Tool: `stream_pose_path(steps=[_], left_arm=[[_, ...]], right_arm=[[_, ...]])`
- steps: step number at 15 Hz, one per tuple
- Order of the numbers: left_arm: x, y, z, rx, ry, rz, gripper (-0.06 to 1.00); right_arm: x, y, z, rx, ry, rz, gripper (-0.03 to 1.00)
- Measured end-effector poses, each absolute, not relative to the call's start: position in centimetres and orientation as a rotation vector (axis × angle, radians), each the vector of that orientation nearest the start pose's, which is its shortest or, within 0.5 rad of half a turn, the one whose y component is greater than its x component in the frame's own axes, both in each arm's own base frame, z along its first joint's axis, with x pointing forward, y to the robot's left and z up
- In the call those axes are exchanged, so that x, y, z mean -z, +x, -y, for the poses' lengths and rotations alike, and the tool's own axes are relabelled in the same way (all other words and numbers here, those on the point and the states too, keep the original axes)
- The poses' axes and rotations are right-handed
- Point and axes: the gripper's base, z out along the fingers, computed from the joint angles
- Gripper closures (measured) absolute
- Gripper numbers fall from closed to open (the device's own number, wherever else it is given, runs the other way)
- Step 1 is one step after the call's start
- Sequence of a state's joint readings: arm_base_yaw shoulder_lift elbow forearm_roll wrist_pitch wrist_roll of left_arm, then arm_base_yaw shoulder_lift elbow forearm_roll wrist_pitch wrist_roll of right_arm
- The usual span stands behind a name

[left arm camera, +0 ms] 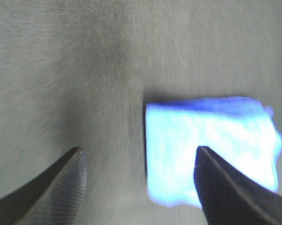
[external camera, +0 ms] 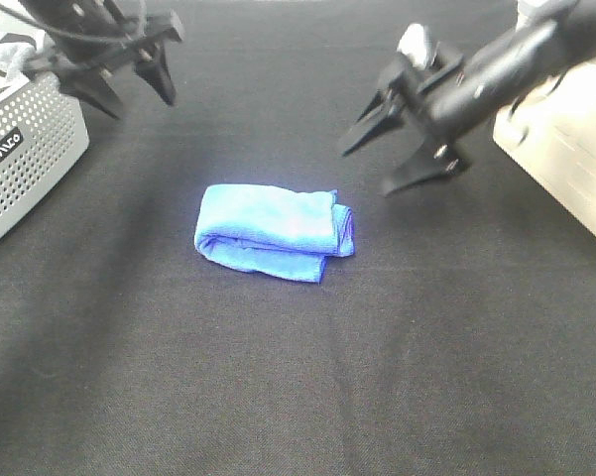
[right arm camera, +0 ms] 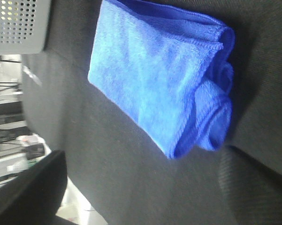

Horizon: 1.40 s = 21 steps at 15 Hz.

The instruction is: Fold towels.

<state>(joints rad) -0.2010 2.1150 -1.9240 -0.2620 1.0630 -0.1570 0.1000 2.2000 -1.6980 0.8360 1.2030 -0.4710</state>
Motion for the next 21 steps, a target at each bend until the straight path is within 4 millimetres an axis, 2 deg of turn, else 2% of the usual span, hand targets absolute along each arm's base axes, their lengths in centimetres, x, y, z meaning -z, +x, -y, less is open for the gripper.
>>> stream_pose_path(steps=[3, 6, 7, 8, 10, 13, 16, 17, 18, 19, 20, 21], left_arm=[[-30.4, 42.9, 11.1, 0.368, 0.058, -2.734, 0.31], [-34.7, 40.0, 10.9, 0.189, 0.163, -2.674, 0.31], [-35.8, 38.9, 11.0, 0.145, 0.19, -2.648, 0.31], [-37.5, 36.8, 10.8, 0.115, 0.216, -2.616, 0.31], [-39.0, 33.5, 10.1, 0.119, 0.224, -2.596, 0.31], [-39.5, 27.3, 8.2, 0.122, 0.225, -2.602, 0.31], [-38.8, 20.5, 6.1, 0.125, 0.224, -2.594, 0.31], [-38.2, 18.4, 5.5, 0.127, 0.22, -2.588, 0.31], [-37.6, 16.3, 4.8, 0.129, 0.22, -2.581, 0.31], [-36.1, 13.0, 3.8, 0.134, 0.218, -2.567, 0.31], [-35.3, 10.7, 3.1, 0.145, 0.215, -2.539, 0.31], [-35.3, 10.7, 3.1, 0.145, 0.215, -2.539, 0.31]], right_arm=[[-22.7, 42.2, -9.4, -0.892, -0.351, -2.831, 0.14], [-28.5, 40.0, -8.3, -0.706, -0.346, -2.767, 0.14], [-31.0, 38.2, -7.9, -0.637, -0.343, -2.733, 0.14], [-32.4, 36.8, -7.6, -0.599, -0.347, -2.714, 0.14], [-34.4, 33.3, -6.6, -0.496, -0.374, -2.692, 0.14], [-35.4, 27.1, -5.4, -0.403, -0.363, -2.692, 0.14], [-34.2, 21.6, -4.7, -0.383, -0.301, -2.637, 0.14], [-33.2, 20.0, -4.5, -0.38, -0.291, -2.633, 0.14], [-31.9, 17.3, -4.1, -0.357, -0.3, -2.628, 0.14], [-31.0, 15.5, -3.8, -0.333, -0.307, -2.626, 0.14], [-30.3, 13.8, -3.5, -0.308, -0.314, -2.614, 0.14], [-30.3, 13.8, -3.5, -0.308, -0.314, -2.614, 0.14]])
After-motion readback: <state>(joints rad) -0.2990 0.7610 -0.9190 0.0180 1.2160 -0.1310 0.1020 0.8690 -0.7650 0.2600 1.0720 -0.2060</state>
